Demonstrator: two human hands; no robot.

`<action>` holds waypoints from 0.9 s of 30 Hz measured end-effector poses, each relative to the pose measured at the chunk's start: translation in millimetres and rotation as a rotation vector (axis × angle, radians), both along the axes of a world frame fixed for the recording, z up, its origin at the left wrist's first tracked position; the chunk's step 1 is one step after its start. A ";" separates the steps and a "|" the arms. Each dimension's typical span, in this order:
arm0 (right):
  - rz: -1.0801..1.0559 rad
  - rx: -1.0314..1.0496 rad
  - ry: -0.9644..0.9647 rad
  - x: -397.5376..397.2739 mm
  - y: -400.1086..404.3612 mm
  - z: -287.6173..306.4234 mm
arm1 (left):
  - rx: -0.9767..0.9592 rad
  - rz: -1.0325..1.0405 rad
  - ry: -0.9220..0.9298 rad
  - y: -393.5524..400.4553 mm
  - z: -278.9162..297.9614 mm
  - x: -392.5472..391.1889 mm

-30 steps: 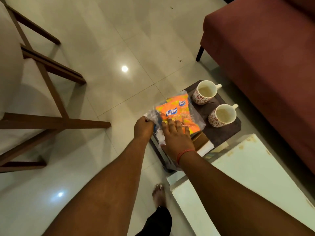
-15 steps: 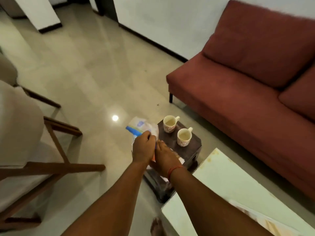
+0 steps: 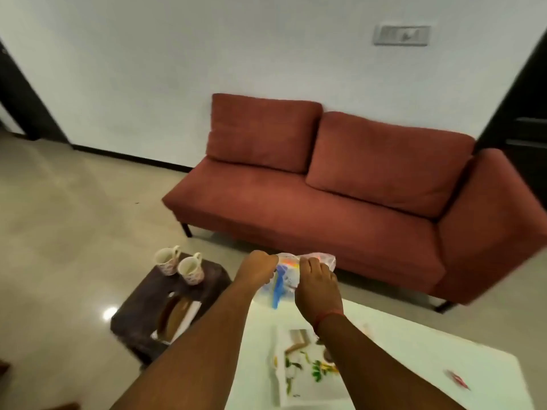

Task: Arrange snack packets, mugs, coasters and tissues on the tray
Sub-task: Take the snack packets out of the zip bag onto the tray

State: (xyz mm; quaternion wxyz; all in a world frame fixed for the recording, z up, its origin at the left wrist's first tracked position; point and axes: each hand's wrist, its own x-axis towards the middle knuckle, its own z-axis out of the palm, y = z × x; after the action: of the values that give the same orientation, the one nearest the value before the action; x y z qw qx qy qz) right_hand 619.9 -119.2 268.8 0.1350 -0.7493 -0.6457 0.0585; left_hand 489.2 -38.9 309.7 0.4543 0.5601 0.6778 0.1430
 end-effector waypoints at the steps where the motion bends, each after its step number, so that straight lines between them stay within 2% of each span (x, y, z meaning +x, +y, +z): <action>1: -0.030 0.058 -0.003 26.7 -16.8 -0.1 | -0.056 0.026 -0.075 -10.1 2.2 31.2; 3: -0.059 0.079 0.090 67.7 -44.6 -4.2 | -0.113 0.029 -0.160 -30.0 6.4 82.8; 6: -0.145 -0.015 0.445 120.3 -83.4 -12.8 | -0.189 0.013 -0.220 -60.7 13.3 153.2; 9: -0.194 -0.026 0.685 149.9 -117.4 -20.3 | -0.239 0.026 -0.281 -80.6 18.3 195.2; 11: -0.224 -0.010 0.766 159.9 -135.6 -24.3 | -0.264 0.043 -0.334 -89.0 19.9 211.9; 15: -0.301 -0.035 0.677 165.8 -146.7 -29.2 | -0.298 0.118 -0.484 -96.7 17.5 221.4; 20: -0.414 0.071 0.596 161.6 -134.1 -17.6 | -0.272 0.146 -0.709 -89.7 8.1 208.0; 22: -0.416 0.105 0.521 162.2 -124.5 -8.3 | -0.248 0.052 -0.642 -87.2 5.8 200.1; 25: -0.400 0.107 0.415 157.4 -109.0 2.9 | -0.229 -0.217 -0.413 -90.2 1.3 188.9; 27: -0.392 0.086 0.374 149.9 -101.3 2.9 | -0.265 -0.349 -0.369 -94.8 -2.5 181.5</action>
State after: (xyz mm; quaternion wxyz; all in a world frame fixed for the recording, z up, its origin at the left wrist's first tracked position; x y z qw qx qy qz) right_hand 769.8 -220.5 271.7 0.2925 -0.8297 -0.4541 0.1411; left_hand 670.7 -133.7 307.2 0.6567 0.5689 0.4897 0.0723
